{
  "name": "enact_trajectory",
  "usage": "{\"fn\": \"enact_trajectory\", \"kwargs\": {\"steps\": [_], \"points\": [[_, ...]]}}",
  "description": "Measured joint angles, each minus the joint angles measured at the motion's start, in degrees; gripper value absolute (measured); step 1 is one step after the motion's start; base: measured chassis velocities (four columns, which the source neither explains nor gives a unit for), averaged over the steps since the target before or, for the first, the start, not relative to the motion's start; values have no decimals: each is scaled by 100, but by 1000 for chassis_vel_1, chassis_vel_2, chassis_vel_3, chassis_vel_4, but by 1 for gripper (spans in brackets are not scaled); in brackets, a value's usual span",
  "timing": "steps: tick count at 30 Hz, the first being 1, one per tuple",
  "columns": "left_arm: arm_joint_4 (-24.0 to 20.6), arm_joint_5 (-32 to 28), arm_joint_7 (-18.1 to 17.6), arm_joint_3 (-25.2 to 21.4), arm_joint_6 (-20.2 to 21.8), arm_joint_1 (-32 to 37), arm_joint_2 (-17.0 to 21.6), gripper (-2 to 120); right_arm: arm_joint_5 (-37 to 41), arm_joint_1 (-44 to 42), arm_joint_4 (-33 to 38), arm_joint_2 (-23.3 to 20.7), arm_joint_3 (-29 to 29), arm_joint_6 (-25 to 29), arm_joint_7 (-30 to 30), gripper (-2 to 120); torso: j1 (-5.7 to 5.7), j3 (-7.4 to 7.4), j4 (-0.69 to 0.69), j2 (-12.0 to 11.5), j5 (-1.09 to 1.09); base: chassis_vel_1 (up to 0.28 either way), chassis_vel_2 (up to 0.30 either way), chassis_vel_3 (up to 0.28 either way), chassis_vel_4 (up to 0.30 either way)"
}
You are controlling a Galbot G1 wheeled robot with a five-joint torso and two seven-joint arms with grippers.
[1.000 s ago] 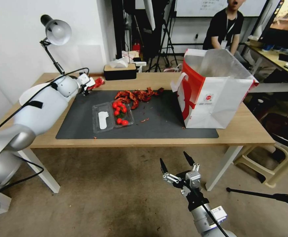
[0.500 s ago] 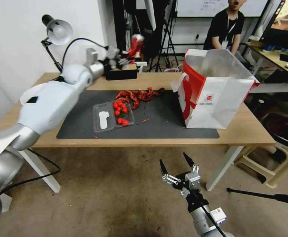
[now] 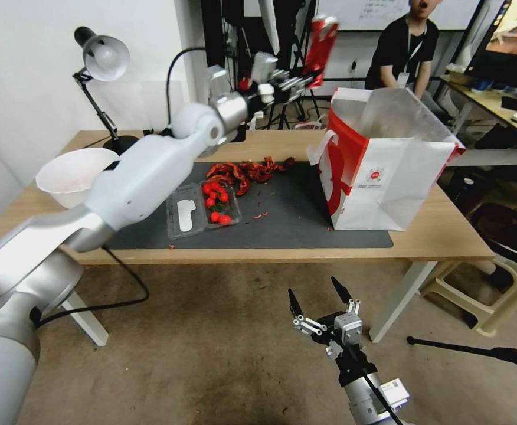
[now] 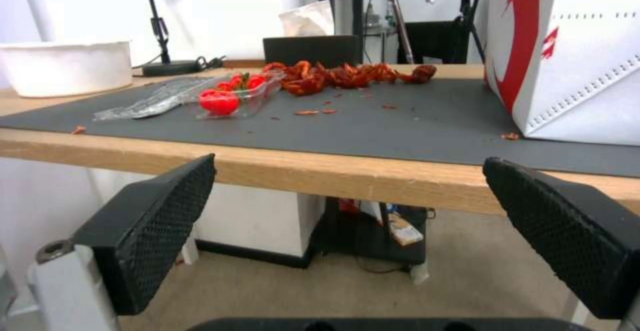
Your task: Pick up the trash from the table and place it into the takeout bag.
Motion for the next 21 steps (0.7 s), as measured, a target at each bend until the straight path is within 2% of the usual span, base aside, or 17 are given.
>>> {"fn": "enact_trajectory", "kwargs": {"steps": [6, 8, 12, 18, 20, 21], "points": [[121, 206, -55, 410, 19, -341, -283, 27, -29, -77, 27, 22, -1, 25, -6, 100, 0, 1, -2, 0, 1, 0, 0, 0, 0], [363, 264, 106, 713, 27, -605, -566, 27, -45, -146, 92, 22, 20, 58, -17, 100, 0, 0, -1, 0, 0, 0, 0, 0, 0], [454, 446, 290, 859, 66, -632, -711, 27, -45, -165, 125, 15, 44, 66, -18, 100, 0, 0, -1, 0, 0, 0, 0, 0, 0], [523, 647, 205, 1015, 150, -620, -810, 27, -45, -195, 129, 16, 46, 104, -28, 100, 0, 1, -2, 0, 0, 0, 0, 0, 0], [557, 826, 154, 1049, 194, -606, -810, 35, -45, -201, 128, 19, 47, 122, -34, 100, 0, 1, -1, 0, 0, 0, 0, 0, 0], [557, 826, 154, 1049, 194, -606, -810, 35, -45, -201, 128, 19, 47, 122, -34, 100, 0, 1, -1, 0, 0, 0, 0, 0, 0]]}}
